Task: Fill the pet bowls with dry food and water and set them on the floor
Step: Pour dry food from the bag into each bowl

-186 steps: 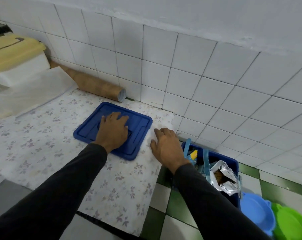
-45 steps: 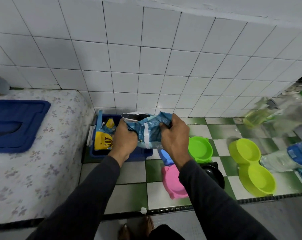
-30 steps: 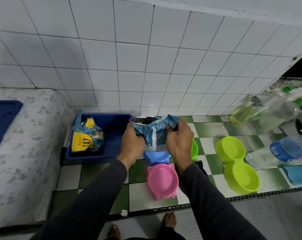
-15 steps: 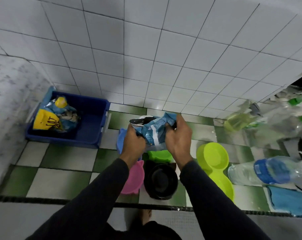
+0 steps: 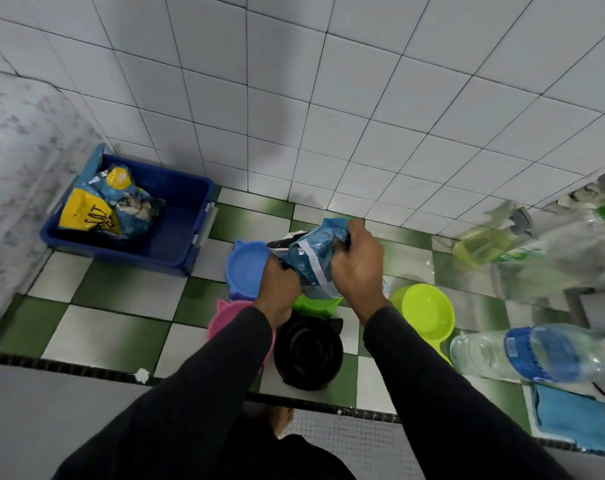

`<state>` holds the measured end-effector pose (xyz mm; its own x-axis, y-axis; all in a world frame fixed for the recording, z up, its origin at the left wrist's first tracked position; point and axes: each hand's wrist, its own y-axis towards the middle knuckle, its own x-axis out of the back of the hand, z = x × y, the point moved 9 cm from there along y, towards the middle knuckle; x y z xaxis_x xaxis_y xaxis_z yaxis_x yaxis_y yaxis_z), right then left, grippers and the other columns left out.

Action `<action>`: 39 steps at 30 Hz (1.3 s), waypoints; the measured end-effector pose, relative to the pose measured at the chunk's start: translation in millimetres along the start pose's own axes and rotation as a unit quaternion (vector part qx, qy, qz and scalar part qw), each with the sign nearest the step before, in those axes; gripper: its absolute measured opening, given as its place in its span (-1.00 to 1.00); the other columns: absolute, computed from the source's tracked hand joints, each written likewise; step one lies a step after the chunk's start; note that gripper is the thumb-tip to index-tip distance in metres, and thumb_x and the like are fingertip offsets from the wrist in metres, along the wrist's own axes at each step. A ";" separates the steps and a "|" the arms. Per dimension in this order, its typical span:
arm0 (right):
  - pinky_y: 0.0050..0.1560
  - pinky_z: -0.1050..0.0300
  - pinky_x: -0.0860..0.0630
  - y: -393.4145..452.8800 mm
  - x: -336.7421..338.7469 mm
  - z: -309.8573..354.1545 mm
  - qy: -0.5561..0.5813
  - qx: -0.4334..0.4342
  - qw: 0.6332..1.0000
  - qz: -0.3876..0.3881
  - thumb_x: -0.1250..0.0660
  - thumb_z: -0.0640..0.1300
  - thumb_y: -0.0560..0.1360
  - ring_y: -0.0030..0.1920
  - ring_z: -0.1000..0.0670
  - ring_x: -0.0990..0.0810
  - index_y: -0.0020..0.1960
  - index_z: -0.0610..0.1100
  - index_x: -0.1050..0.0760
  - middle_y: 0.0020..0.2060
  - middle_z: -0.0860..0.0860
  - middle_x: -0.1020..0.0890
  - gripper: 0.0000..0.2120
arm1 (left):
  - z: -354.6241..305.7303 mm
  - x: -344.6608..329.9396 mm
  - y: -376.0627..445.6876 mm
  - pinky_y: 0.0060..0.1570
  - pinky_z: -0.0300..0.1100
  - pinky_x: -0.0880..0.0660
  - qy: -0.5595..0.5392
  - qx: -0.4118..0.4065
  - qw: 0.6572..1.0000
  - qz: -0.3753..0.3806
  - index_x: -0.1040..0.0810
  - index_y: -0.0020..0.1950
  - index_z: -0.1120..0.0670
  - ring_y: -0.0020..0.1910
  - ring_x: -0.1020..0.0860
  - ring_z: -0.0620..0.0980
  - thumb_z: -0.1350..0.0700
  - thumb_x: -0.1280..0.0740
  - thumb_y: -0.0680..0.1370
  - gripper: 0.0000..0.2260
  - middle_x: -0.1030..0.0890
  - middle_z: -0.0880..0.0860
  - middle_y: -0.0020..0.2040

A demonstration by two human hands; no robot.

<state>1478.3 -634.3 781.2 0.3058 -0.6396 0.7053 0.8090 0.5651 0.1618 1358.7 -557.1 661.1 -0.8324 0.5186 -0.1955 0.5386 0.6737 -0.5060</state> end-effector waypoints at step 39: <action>-0.40 0.18 -0.04 9.8 -58.8 28.1 -0.174 0.119 0.967 0.145 -0.31 -0.34 0.43 -0.21 -0.12 -0.33 -0.11 -0.14 -0.28 -0.28 -0.06 -0.39 -0.78 | 56.5 -9.1 5.4 -0.09 0.00 -0.65 -0.230 0.168 0.958 -0.021 -0.54 0.34 0.14 0.18 -0.63 0.15 0.28 -0.19 0.68 -0.72 -0.69 0.17 0.21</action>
<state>1454.1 -576.5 760.7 0.2816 -0.2464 0.9274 0.5636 0.8247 0.0480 1361.8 -588.0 612.7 -0.8642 0.1557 -0.4784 0.4942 0.4409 -0.7492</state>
